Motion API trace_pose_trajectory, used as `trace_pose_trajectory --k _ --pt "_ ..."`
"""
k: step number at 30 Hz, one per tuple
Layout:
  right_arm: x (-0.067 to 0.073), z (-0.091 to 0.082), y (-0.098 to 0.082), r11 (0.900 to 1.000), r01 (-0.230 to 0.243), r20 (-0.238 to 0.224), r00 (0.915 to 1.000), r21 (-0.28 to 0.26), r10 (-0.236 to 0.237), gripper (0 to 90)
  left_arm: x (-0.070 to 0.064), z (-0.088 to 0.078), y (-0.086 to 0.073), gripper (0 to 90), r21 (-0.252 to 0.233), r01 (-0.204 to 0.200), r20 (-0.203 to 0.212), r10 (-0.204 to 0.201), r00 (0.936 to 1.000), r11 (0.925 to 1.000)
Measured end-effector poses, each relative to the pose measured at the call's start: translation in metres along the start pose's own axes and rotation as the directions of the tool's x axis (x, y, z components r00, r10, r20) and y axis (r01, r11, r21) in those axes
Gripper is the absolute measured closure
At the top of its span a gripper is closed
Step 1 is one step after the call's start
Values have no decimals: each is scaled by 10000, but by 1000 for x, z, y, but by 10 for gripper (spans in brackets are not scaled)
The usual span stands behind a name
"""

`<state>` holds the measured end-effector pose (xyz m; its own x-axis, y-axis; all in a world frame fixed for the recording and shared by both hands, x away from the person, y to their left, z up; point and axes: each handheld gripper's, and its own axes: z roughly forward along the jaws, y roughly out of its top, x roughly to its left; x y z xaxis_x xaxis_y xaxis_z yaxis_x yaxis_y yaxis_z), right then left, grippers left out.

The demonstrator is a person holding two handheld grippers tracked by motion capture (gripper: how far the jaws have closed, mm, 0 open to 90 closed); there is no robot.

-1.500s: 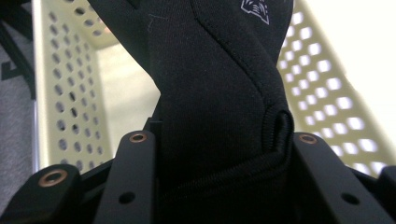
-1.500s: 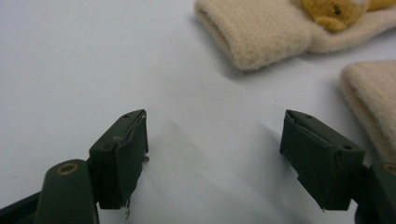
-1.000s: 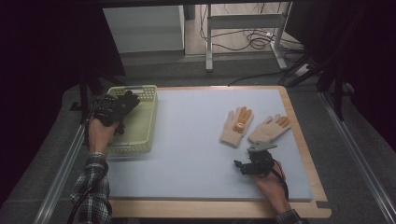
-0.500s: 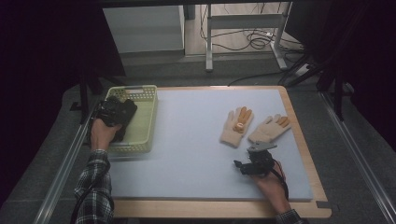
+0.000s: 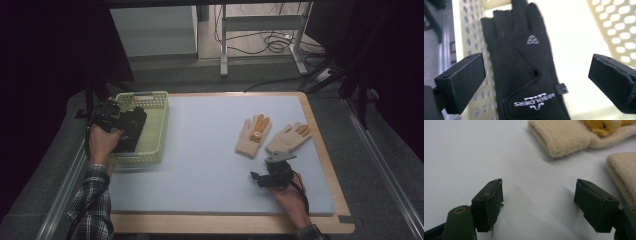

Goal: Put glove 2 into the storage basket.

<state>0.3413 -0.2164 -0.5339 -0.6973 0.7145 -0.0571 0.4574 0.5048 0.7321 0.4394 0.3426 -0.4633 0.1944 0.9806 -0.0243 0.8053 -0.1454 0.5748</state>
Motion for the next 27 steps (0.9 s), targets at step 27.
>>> trace_pose_trajectory --k 27 --pt "0 0 0 10000 -3 37 10000 31 3 221 -66 -33 -14 0 -2188 -1639 2126 2109 9541 9619"
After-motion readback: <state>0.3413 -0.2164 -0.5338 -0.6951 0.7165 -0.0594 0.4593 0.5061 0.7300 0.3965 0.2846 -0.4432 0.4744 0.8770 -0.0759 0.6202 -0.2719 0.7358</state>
